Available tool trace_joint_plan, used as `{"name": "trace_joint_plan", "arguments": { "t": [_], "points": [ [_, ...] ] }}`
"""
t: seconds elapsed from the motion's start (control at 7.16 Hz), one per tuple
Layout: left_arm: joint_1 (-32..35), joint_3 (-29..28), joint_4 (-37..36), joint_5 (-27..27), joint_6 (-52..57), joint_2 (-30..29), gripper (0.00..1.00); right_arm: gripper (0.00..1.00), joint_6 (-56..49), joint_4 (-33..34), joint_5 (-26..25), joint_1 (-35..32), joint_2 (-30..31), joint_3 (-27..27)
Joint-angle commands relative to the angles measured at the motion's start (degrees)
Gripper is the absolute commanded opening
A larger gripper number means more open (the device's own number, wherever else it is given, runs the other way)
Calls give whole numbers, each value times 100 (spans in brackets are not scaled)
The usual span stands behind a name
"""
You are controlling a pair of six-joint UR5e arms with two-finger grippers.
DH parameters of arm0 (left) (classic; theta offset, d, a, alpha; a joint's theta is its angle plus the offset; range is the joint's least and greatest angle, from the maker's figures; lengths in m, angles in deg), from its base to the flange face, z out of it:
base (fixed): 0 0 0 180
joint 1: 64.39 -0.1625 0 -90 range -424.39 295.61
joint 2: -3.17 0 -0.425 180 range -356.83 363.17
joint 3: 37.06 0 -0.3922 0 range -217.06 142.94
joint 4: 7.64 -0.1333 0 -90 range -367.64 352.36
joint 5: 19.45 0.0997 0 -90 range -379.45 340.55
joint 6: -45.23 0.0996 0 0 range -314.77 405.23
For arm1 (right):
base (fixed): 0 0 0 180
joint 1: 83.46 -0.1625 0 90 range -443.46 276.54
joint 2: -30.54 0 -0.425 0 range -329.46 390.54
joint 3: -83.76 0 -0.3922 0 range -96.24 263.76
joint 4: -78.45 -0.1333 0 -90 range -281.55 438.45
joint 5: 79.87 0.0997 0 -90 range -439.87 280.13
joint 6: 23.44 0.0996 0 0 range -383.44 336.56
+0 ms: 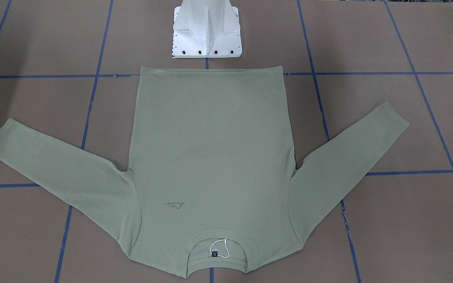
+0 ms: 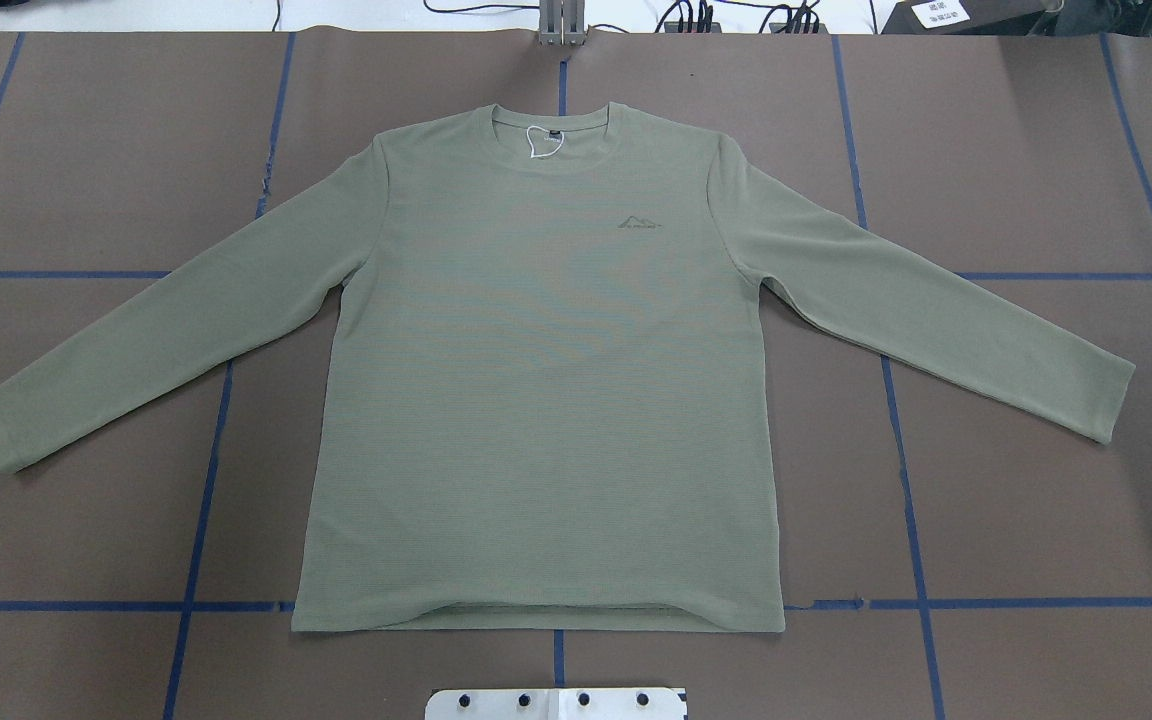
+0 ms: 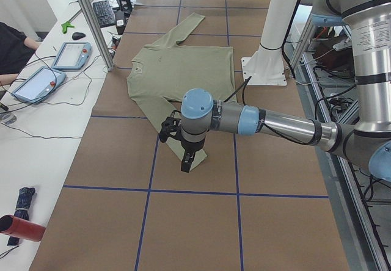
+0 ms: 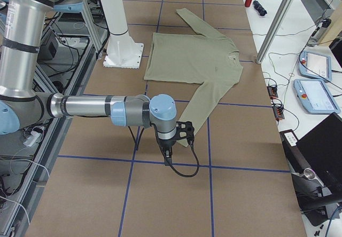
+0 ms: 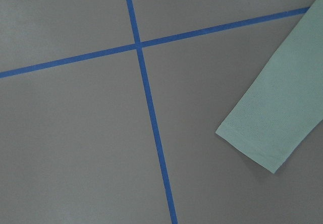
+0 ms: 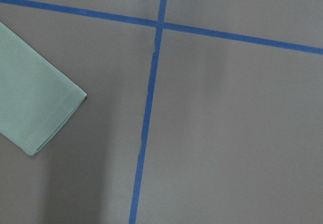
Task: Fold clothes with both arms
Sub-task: 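Lower the right gripper onto the sleeve cuff on its side and grasp it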
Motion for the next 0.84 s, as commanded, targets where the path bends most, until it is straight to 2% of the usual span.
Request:
{"name": "trace_joint_plan", "arguments": {
  "t": [0.0,0.14,0.28,0.42,0.56,0.7],
  "points": [
    [14,-85,161,-10,11,-292,100,100,655,-271,132,341,-220,-51],
    [23,-86,380,-44,11,-354,100,100,1444,-768,238,735,-212,-16],
    [23,-95,408,-62,20,-346,100,100,2409,-1556,247,1174,-212,89],
    [14,-95,408,-62,20,-346,100,100,3455,-2590,213,1631,-212,412],
    [23,-104,408,-62,29,-346,100,97,4179,-3767,177,1923,-212,989],
    [23,-95,408,-62,38,-338,100,90,4708,-4509,12,2152,-221,1352]
  ]
}}
